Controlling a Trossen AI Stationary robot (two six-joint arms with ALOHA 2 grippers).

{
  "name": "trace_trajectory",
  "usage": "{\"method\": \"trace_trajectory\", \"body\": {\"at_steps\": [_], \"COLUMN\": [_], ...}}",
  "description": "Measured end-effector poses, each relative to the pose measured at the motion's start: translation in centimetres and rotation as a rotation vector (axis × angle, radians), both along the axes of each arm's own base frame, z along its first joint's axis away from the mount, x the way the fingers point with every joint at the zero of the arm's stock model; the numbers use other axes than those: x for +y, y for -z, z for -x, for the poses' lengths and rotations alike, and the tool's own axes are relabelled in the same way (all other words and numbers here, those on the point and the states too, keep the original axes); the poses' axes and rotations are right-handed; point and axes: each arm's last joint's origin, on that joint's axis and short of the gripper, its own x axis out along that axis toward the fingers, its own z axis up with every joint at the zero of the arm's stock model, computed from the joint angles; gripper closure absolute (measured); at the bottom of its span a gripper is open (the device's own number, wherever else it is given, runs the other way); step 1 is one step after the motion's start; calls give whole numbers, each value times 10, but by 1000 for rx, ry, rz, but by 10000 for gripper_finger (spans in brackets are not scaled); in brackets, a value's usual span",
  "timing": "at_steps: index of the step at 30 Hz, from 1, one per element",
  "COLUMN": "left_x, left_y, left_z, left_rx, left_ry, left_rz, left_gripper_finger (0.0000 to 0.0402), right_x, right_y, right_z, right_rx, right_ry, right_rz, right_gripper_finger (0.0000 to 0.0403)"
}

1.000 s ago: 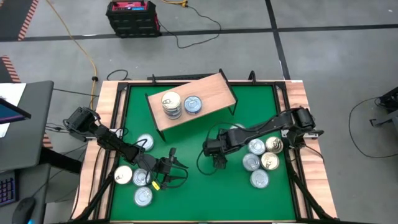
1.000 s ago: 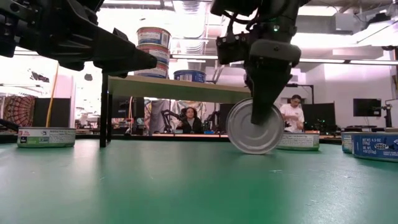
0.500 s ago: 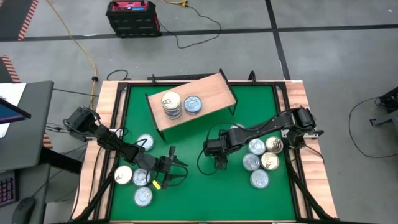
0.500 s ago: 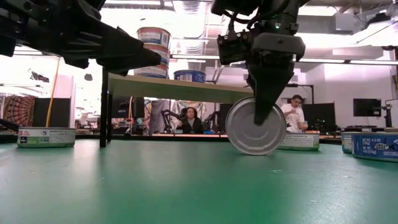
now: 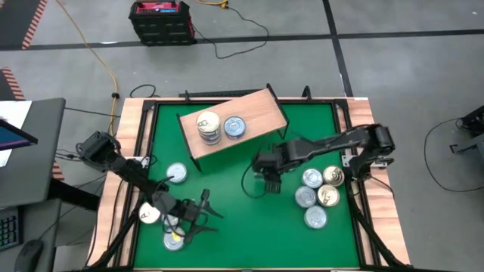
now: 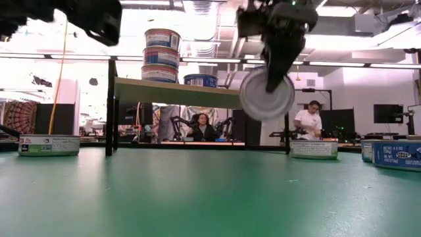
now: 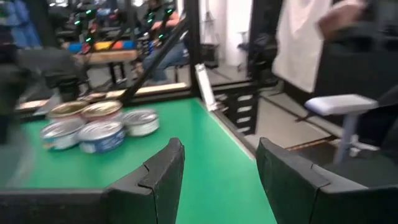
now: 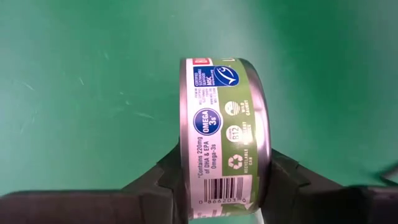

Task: Stack canned seafood by type on shelf
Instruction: Put the green white tuna can on the shelf

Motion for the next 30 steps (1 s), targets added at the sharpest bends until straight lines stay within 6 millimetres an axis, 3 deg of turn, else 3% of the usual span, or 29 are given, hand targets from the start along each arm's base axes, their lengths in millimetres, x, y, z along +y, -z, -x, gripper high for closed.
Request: {"method": "trace_trajectory", "body": {"at_steps": [5, 12, 24, 30], "left_x": [-8, -9, -7, -7], "left_y": [-2, -2, -1, -1], "left_z": [6, 7, 6, 6], "left_rx": [-5, 4, 1, -3], "left_ry": [11, 5, -7, -8], "left_rz": [31, 61, 42, 19], "left_gripper_finger": [212, 212, 212, 212], "right_x": [-38, -93, -176, -200], "right_y": [-40, -75, -80, -70], "right_z": [19, 38, 50, 49], "right_rx": [-142, -360, -555, -571], "right_ry": [49, 137, 348, 454], "right_rz": [15, -81, -188, -324], "right_gripper_finger": [240, 240, 239, 239]}}
